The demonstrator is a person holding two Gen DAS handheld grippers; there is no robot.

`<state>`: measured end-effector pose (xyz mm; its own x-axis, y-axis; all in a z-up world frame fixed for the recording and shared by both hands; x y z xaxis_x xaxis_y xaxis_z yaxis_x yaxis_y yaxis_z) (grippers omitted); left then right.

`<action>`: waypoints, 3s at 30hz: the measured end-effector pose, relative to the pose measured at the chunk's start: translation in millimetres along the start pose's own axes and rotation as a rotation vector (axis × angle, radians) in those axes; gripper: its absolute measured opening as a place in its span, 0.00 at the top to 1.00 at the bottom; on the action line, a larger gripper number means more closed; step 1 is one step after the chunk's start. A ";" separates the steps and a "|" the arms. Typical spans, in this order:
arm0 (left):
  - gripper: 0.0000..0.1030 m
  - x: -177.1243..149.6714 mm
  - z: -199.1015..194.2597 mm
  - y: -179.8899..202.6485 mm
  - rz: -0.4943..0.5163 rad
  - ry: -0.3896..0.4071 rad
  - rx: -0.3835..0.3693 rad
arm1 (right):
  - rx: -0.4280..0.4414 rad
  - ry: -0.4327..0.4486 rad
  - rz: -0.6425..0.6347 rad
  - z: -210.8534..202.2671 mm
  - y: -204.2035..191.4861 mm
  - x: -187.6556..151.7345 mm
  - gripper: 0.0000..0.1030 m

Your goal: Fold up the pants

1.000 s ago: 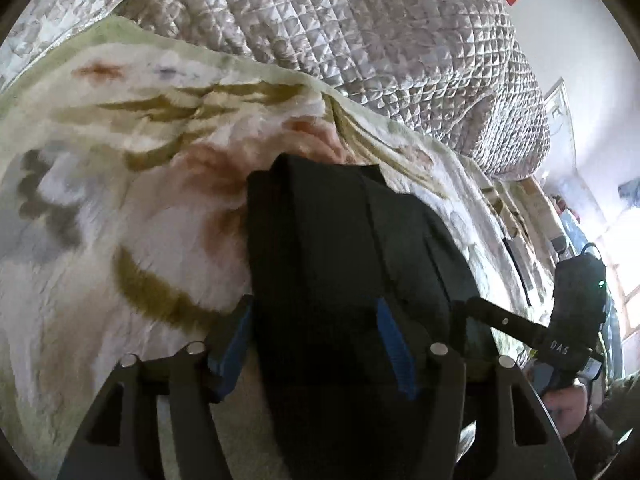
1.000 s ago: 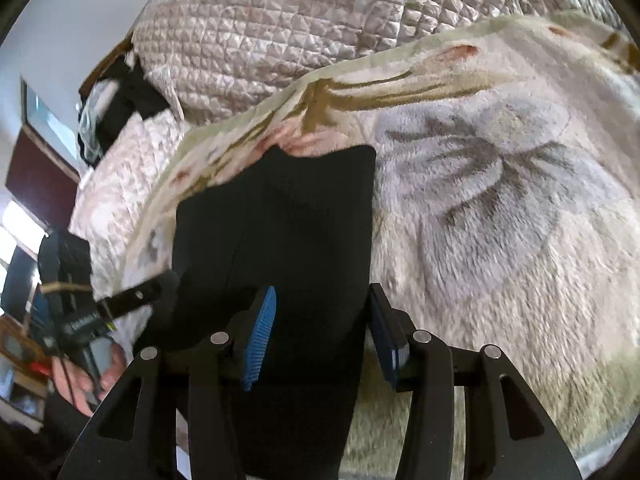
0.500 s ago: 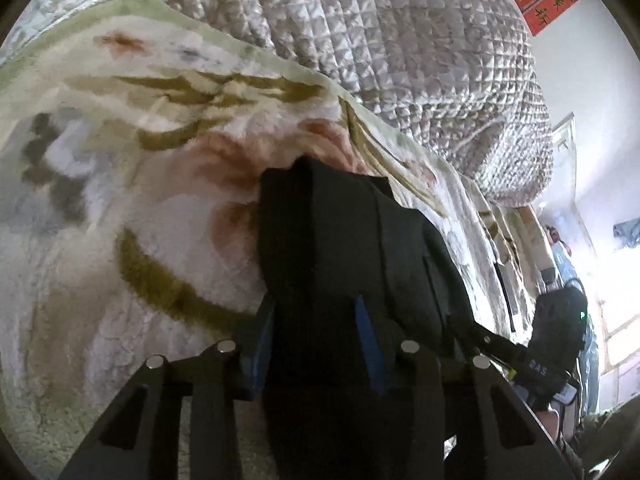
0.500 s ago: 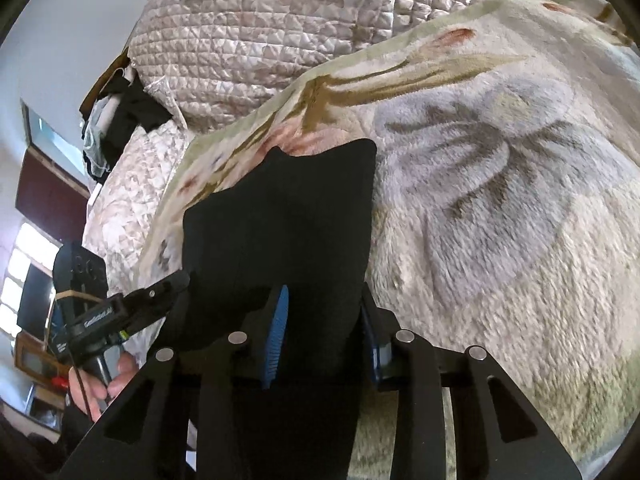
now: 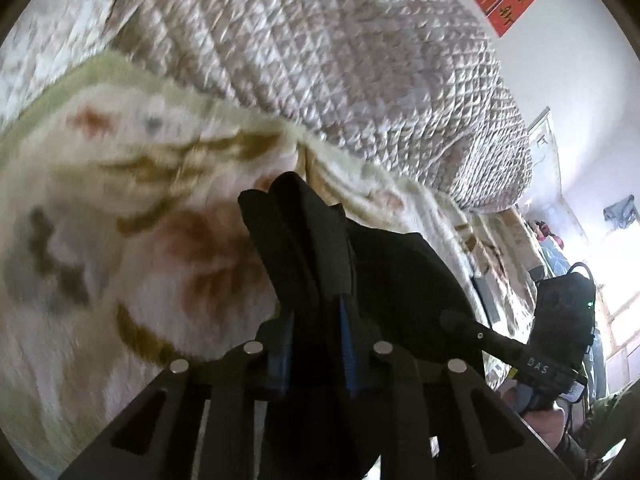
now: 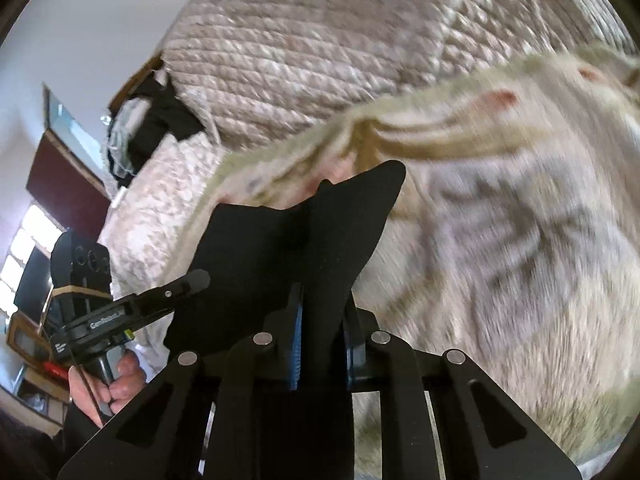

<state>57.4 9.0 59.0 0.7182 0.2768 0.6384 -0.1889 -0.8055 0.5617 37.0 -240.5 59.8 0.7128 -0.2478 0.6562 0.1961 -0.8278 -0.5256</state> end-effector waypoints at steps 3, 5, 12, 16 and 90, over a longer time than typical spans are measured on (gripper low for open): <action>0.79 26.1 3.5 2.8 0.035 0.025 0.000 | 0.016 0.028 -0.008 9.8 -6.0 21.4 0.85; 0.79 42.3 13.1 -2.2 0.047 0.022 0.014 | 0.020 0.031 -0.014 24.4 -6.1 34.2 0.85; 0.77 62.1 47.1 -32.5 0.053 0.034 0.122 | 0.020 0.003 -0.045 76.5 -6.4 49.9 0.85; 0.77 47.2 62.0 -67.8 0.025 -0.037 0.304 | -0.091 -0.070 -0.044 103.6 14.8 38.9 0.80; 0.64 -42.5 15.2 -10.2 0.295 0.095 0.394 | -0.293 0.010 -0.342 40.6 -15.8 -52.7 0.72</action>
<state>38.9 -2.5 18.2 0.6045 0.0396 0.7956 -0.0939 -0.9883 0.1205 23.6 -193.9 11.6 0.6336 0.0615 0.7712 0.2194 -0.9702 -0.1029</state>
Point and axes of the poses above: each gripper's, at about its wrist camera, not at the fingertips, and z roughly the way its jaws point, y to its right, x to its top, the point moved 3 cm from there along z, roughly the way its jaws point, and after that the axes turned 10 degrees about y, right-handed, at the moved point
